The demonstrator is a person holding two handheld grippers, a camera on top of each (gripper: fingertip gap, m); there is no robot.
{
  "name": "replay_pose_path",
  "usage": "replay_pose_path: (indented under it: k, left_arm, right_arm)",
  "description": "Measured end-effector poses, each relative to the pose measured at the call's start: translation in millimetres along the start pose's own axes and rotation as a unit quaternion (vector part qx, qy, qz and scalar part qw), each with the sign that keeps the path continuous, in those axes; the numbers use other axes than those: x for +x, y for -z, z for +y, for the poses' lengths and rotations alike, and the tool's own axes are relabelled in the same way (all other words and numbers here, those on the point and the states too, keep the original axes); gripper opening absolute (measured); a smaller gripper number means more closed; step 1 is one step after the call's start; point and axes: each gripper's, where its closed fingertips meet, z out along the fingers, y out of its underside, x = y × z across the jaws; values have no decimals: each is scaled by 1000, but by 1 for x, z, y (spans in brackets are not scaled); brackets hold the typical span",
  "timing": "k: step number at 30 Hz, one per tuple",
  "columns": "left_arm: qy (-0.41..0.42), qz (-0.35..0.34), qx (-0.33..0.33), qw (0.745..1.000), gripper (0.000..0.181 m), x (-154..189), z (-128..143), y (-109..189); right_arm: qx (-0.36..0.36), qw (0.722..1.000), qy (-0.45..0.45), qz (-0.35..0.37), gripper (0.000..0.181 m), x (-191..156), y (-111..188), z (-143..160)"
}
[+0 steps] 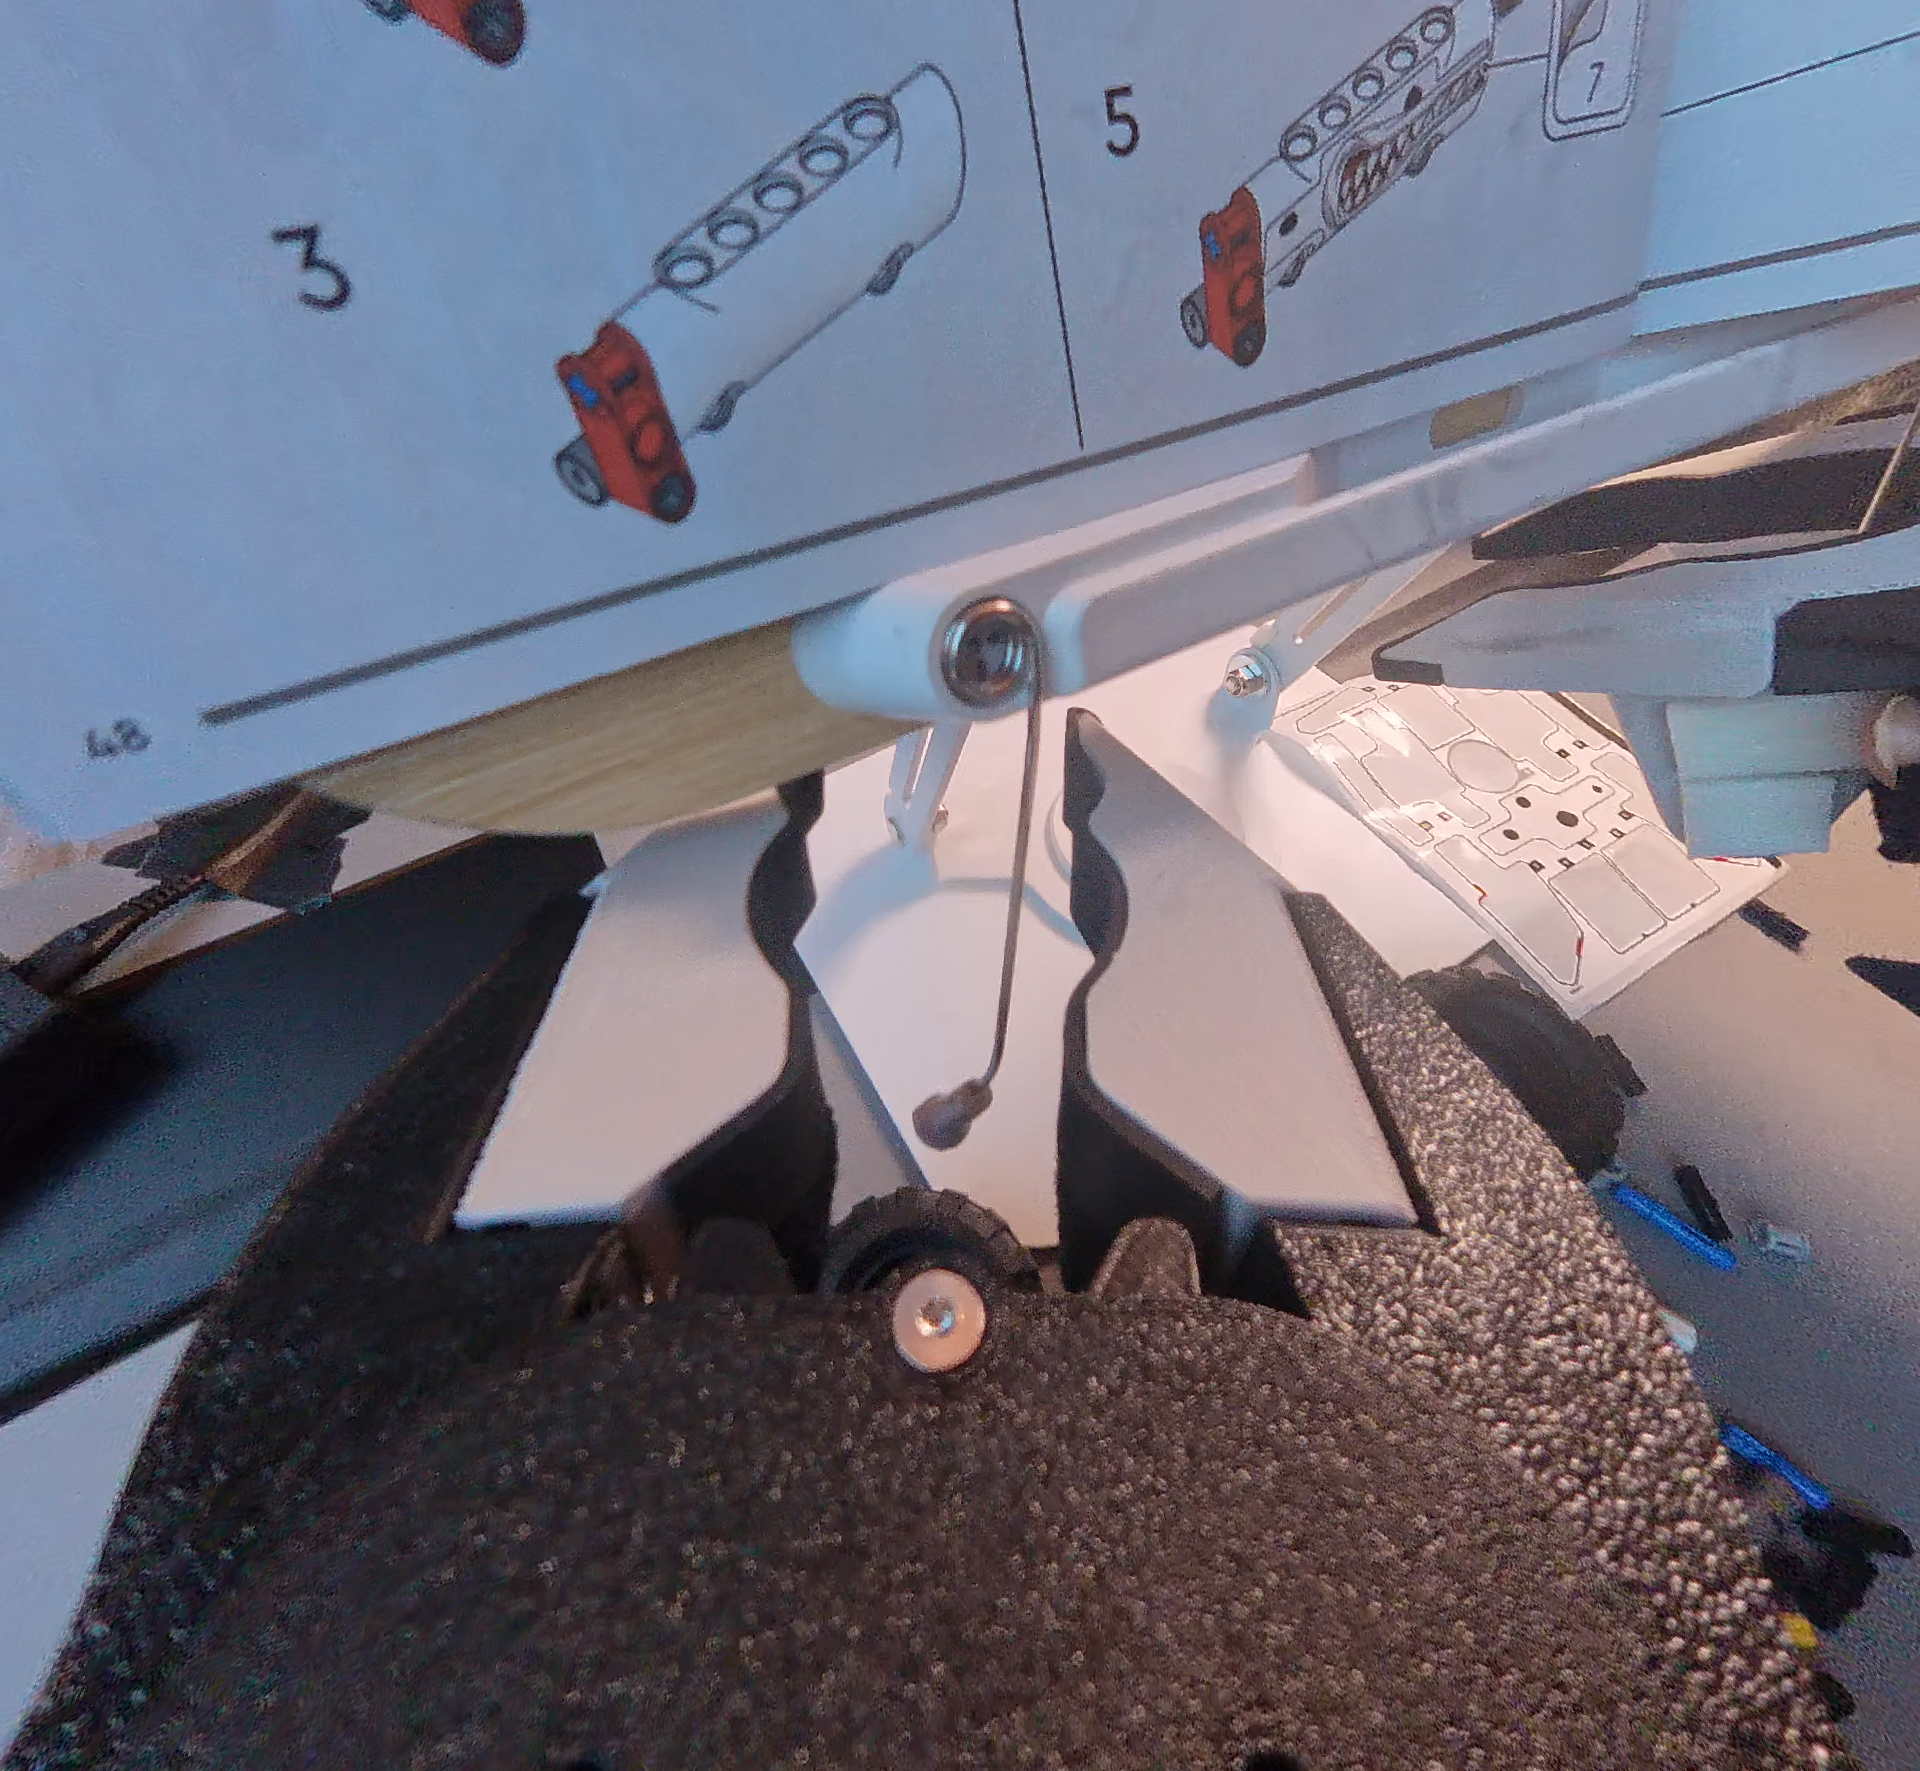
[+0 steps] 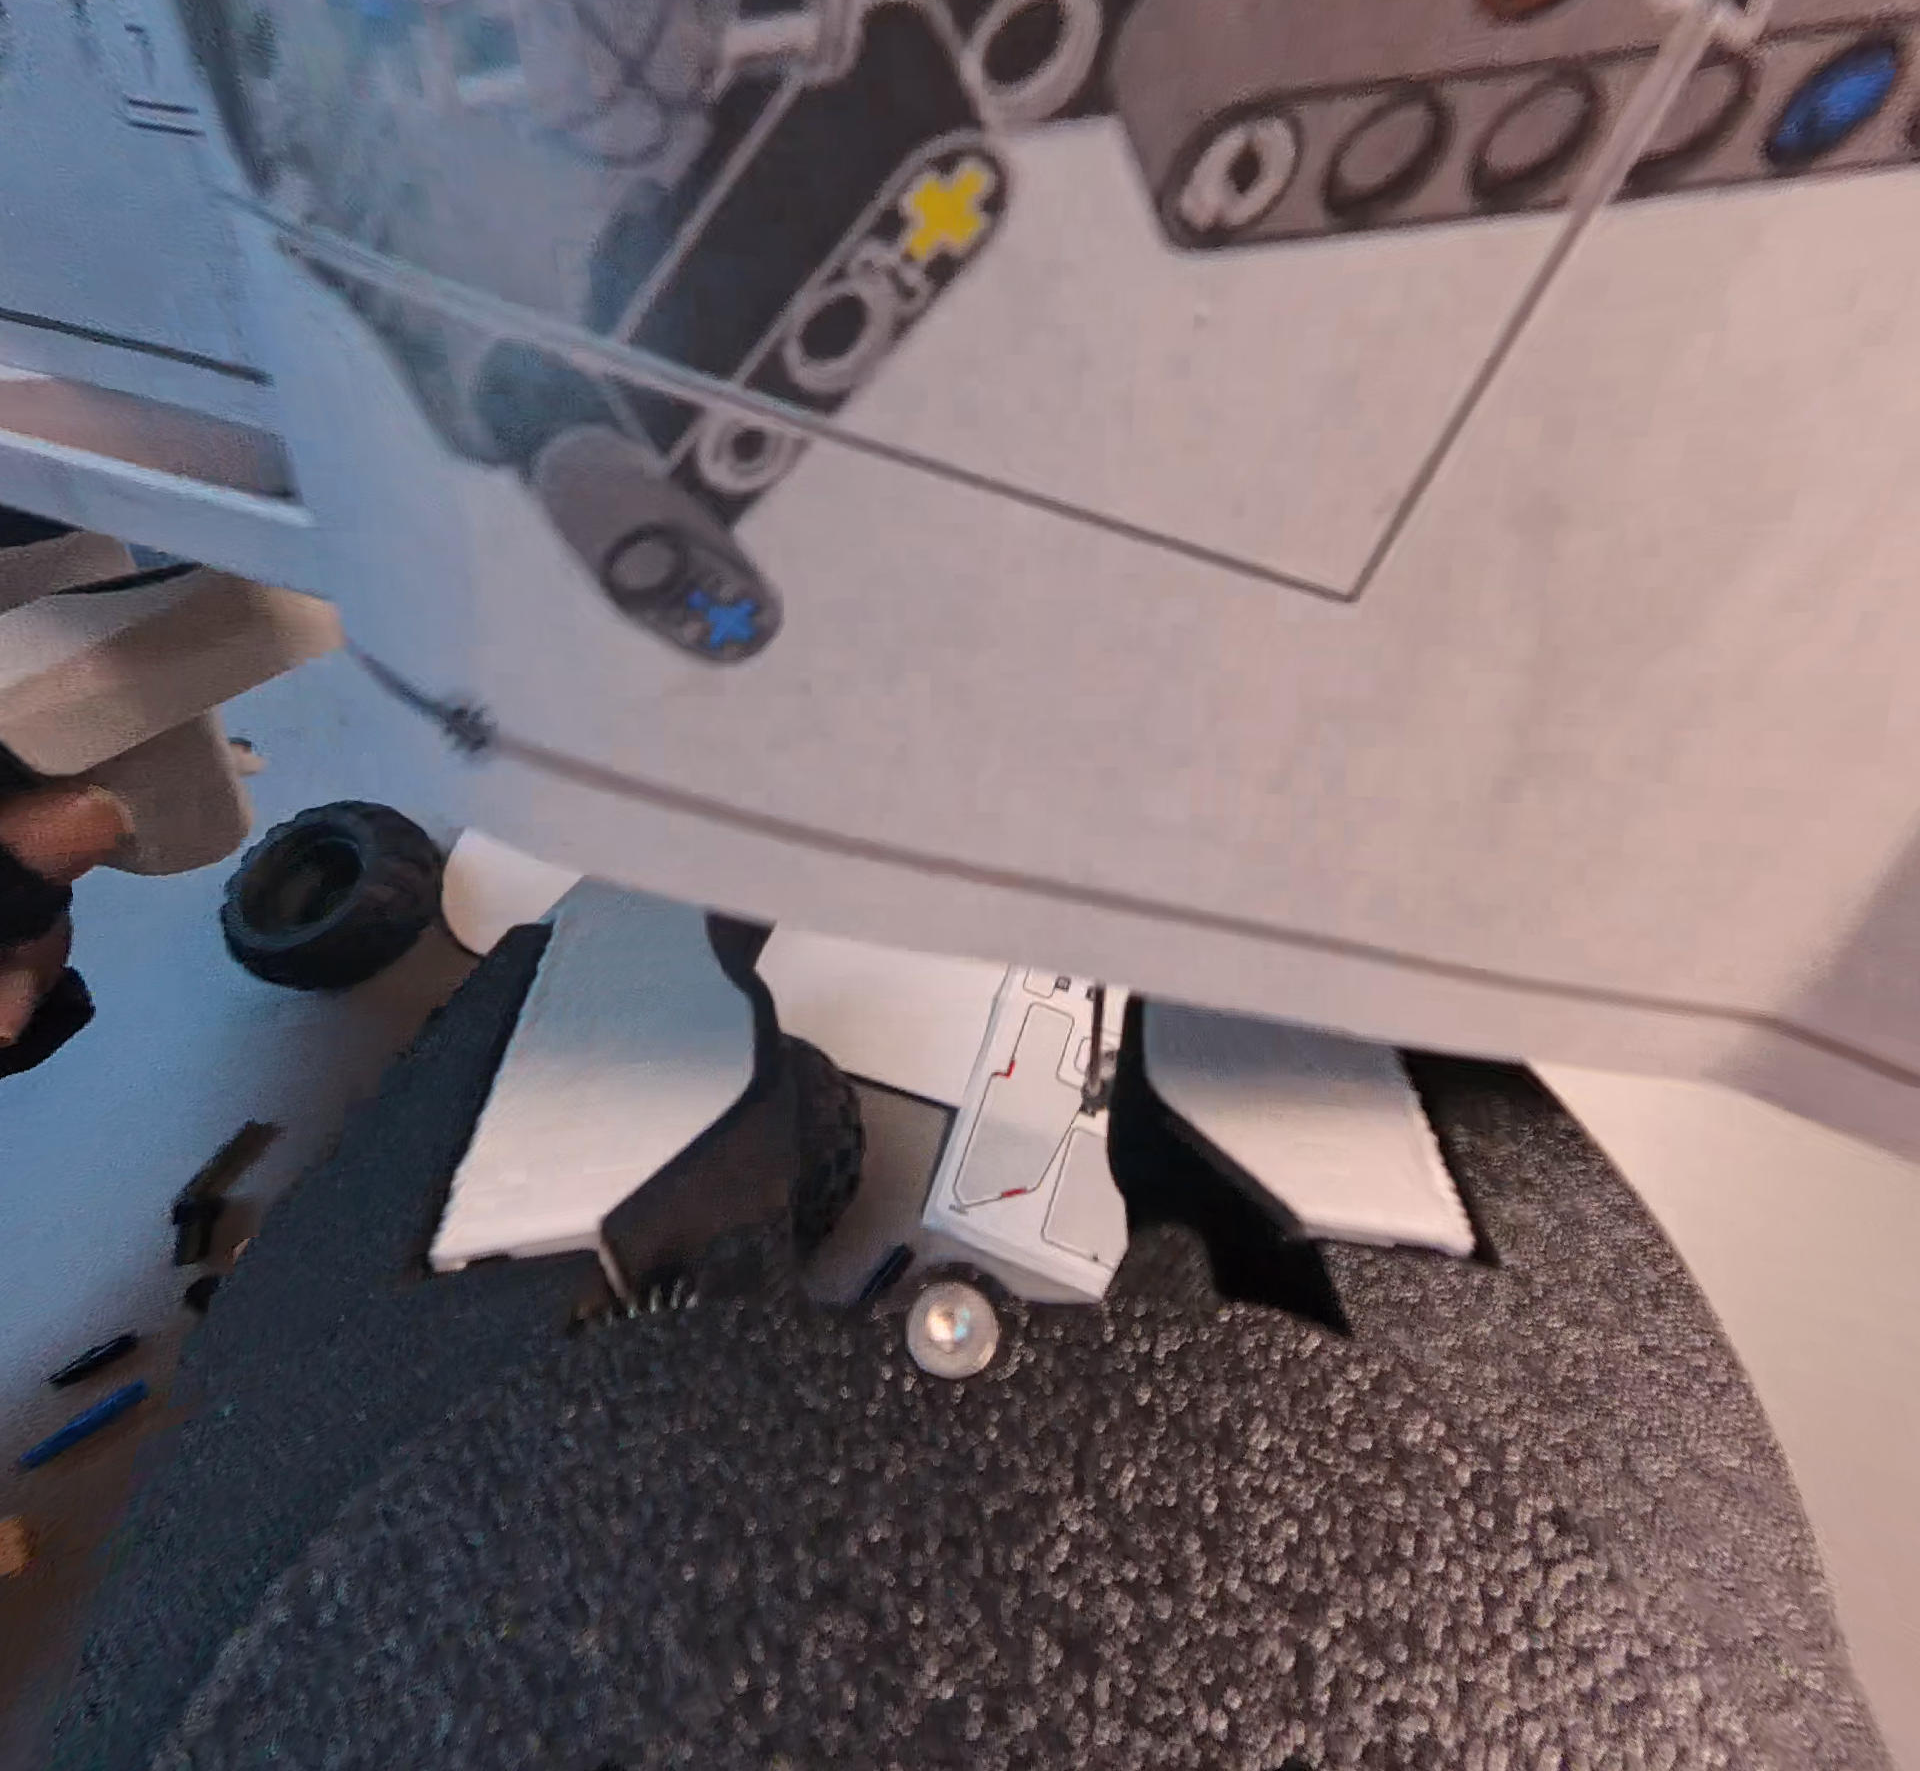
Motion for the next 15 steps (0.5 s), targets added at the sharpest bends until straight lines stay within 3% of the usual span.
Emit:
replay_pose_path:
  k: [4,8,11,13,15]
  left_arm:
    - [15,6,2,1000,59,3,10,22]
    - [16,18,16,1000,60,14,11,54]
    - [8,34,33,999,60,27,8,82]
    - [-1,45,38,998,60,35,9,101]
    - [-10,56,41,997,60,44,10,120]
  right_arm:
    - [-1,999,-35,-3,84,-6,23,1]
    - [16,997,-65,-43,81,-14,56,-1]
    - [41,991,-78,-104,76,-28,97,-12]
    - [69,984,-64,-149,64,-34,132,-21]
    - [84,982,-29,-164,68,-29,167,-21]
